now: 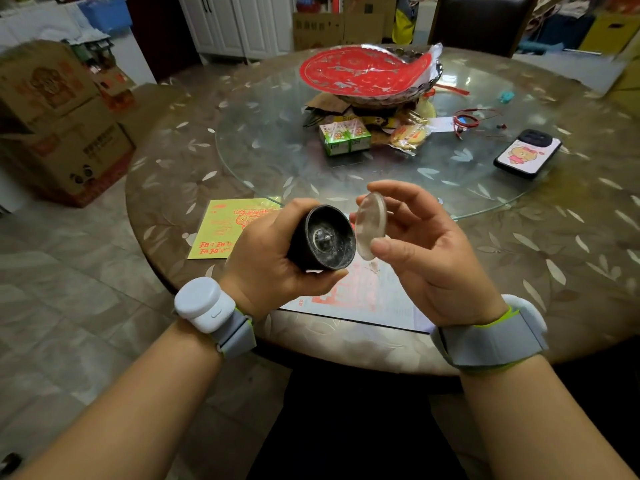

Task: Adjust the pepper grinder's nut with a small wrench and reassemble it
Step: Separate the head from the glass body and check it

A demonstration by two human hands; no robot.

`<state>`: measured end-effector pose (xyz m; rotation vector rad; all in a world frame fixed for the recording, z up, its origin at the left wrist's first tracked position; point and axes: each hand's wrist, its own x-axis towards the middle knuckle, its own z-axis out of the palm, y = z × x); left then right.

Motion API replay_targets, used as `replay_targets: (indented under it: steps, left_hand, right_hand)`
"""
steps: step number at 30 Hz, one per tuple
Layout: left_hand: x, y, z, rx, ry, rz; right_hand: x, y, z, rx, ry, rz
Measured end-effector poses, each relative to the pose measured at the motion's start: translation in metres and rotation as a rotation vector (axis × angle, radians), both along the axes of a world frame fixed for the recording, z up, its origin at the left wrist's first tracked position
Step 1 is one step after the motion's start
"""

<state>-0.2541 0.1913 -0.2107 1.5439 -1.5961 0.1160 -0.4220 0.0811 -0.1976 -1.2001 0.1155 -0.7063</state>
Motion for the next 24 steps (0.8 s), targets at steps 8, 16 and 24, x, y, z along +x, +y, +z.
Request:
replay_targets:
  steps: [8, 16, 24]
  left_hand:
    - [-0.014, -0.008, 0.019, 0.198, -0.134, 0.166]
    - [-0.023, -0.011, 0.028, 0.234, -0.184, 0.165]
    - [-0.024, -0.006, 0.038, 0.275, -0.225, 0.152]
  right_hand:
    - [-0.002, -0.004, 0.005, -0.414, 0.260, -0.198]
    - [-0.009, -0.007, 0.009, -0.434, 0.282, -0.219]
    - [-0.012, -0.001, 0.018, -0.457, 0.323, -0.229]
